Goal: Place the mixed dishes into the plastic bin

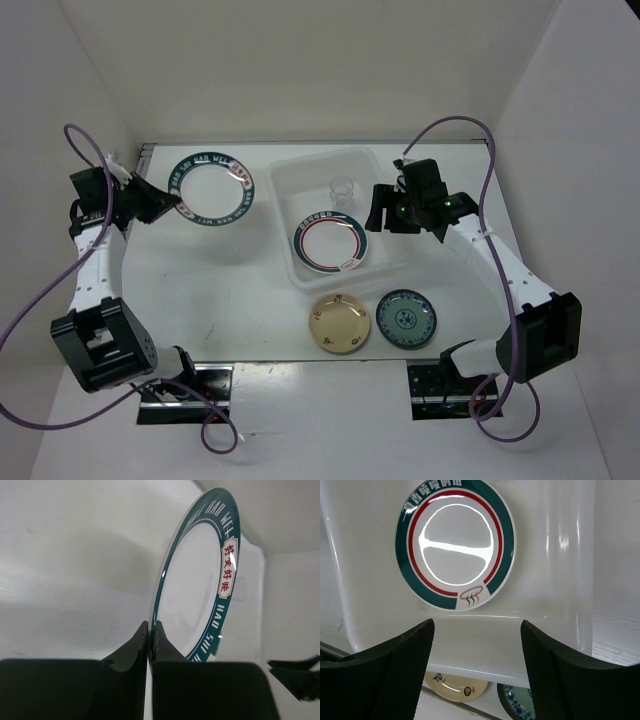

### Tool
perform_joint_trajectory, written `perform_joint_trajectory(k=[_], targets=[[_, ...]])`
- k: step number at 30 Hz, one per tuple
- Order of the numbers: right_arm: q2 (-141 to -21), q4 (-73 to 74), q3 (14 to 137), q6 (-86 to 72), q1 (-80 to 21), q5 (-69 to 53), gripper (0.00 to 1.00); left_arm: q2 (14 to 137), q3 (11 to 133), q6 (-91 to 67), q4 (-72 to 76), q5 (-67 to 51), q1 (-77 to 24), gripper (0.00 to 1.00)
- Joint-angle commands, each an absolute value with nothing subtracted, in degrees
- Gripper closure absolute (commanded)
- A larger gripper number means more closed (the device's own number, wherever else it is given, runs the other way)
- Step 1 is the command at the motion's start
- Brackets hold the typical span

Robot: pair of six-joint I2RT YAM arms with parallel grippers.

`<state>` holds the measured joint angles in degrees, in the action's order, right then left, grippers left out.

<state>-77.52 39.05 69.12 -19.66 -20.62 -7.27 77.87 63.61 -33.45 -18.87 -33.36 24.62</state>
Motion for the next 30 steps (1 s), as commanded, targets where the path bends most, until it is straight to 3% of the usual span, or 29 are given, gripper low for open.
perform_joint_trajectory(k=[1, 5, 10, 15, 21, 30], targets=[[-77.9, 38.8, 72.7, -19.7, -20.3, -3.4, 0.24, 73.1, 63.2, -41.0, -13.4, -46.0, 24.4, 1.00], [-76.5, 38.2, 73.2, -20.8, -19.8, 0.3, 0.18, 70.0, 61.1, -44.6, -11.3, -49.0, 17.9, 1.00], [-73.6, 36.9, 73.2, -23.0, -19.2, 5.3, 0.12, 71.1, 60.6, -48.5, -8.6, -43.0, 4.8, 1.00], [-72.2, 35.8, 73.2, -26.3, -15.8, 13.8, 0.14, 77.7, 62.1, -49.7, -6.2, -37.3, -8.1, 1.00], [-72.7, 34.4, 71.1, -27.8, -7.4, 6.4, 0.16, 87.1, 65.0, -48.4, -6.9, -33.8, -13.2, 1.00], [-70.9, 32.4, 66.1, -28.3, -3.1, -1.0, 0.17, 100.2, 71.5, -49.7, -5.7, -32.1, -17.7, 1.00]])
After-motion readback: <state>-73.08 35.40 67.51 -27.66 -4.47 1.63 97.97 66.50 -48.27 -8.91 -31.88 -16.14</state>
